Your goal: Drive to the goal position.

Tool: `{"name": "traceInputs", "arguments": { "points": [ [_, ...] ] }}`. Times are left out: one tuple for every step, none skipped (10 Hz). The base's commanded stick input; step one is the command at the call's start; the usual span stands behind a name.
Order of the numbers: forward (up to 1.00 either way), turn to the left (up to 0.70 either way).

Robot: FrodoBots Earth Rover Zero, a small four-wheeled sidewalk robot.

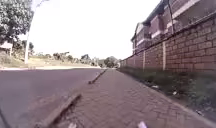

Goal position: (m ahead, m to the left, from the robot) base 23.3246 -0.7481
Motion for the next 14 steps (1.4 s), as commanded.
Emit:
{"name": "traceInputs", "arguments": {
  "points": [
    [1.0, -0.03],
    [1.0, -0.22],
    [1.0, -0.4],
    [1.0, -0.4],
    [1.0, -0.11],
    [1.0, 0.0],
    [1.0, 0.0],
    [1.0, 0.0],
    [1.0, 0.0],
    [1.0, 0.0],
    [1.0, 0.0],
    [1.0, 0.0],
    [1.0, -0.2],
    [1.0, -0.38]
  ]
}}
